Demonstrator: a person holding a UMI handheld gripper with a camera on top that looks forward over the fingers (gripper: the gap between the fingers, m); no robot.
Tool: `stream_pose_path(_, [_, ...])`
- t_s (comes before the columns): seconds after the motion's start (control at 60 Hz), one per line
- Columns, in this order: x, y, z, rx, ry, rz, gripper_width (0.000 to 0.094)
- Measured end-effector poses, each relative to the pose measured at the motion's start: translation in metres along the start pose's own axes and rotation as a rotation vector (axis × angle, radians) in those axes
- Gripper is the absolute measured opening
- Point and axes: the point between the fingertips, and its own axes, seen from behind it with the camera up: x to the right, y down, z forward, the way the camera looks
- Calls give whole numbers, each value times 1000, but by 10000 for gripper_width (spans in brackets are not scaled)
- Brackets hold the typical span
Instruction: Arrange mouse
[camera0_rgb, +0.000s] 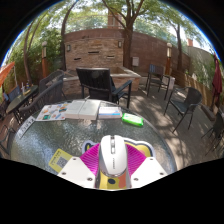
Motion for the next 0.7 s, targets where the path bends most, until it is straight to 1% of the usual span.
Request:
stream_pose_path(0.05, [10, 20, 14, -56, 4, -7, 358])
stream_pose_path(0.083, [15, 30, 19, -82, 5, 1, 396])
stream_pose_path(0.1, [16, 45, 26, -89, 5, 5, 415])
stream_pose_path(0.167, [20, 67, 32, -150, -21, -4, 492])
stream_pose_path(0.2, [22, 65, 31, -140, -27, -2, 517])
stream_pose_path(0.233, [21, 62, 26, -137, -19, -5, 601])
stream_pose_path(0.283, [22, 53, 13, -116, -23, -12, 789])
stream_pose_path(0.317, [22, 46, 4, -102, -22, -17, 867])
stream_pose_path(0.383, [20, 31, -19, -79, -14, -26, 836])
stream_pose_path(0.5, [17, 11, -72, -33, 1, -43, 855])
stream_pose_path(0.617, [13, 1, -130, 13, 26, -46, 854])
stream_pose_path(0.7, [17, 3, -177, 26, 73, -60, 858])
